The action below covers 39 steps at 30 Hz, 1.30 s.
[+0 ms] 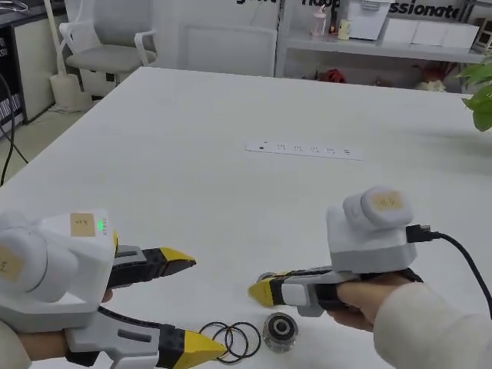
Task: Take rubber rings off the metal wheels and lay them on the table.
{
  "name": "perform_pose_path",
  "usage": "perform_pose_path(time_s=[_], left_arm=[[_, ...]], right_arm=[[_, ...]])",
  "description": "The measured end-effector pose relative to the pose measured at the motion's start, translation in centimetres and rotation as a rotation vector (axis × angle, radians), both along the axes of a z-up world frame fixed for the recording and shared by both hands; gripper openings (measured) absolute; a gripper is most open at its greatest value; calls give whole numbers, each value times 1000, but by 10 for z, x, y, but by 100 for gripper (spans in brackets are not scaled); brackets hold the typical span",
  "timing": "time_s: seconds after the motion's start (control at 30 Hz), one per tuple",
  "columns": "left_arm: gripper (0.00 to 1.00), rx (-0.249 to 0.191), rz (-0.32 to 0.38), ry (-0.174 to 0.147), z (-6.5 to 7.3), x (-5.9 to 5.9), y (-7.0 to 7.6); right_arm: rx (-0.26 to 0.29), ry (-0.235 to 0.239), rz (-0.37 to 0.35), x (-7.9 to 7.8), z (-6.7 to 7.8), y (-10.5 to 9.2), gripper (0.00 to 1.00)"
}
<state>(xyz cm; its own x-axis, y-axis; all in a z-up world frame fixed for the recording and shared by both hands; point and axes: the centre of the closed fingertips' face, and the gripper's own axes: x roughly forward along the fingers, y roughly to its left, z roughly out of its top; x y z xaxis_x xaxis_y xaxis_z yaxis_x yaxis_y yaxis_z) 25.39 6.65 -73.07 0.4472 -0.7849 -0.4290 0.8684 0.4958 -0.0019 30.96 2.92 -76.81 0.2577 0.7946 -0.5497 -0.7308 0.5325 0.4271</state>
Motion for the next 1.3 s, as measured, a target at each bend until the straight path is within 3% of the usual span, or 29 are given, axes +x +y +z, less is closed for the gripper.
perform_pose_path(time_s=[0.3,0.47,0.67,0.93,1.3], left_arm=[[68,-3,2,-6,2,2,0],[68,22,-6,-20,5,4,0],[67,27,-5,-78,27,15,1],[62,46,-50,-128,52,22,-8],[62,103,-110,-219,91,55,-31]], right_arm=[[21,-3,-63,14,5,-12,6],[24,-6,-76,17,7,-14,6],[31,-12,-92,21,10,-17,7],[43,-17,-107,24,13,-19,7],[35,-22,-123,27,12,-23,6]])
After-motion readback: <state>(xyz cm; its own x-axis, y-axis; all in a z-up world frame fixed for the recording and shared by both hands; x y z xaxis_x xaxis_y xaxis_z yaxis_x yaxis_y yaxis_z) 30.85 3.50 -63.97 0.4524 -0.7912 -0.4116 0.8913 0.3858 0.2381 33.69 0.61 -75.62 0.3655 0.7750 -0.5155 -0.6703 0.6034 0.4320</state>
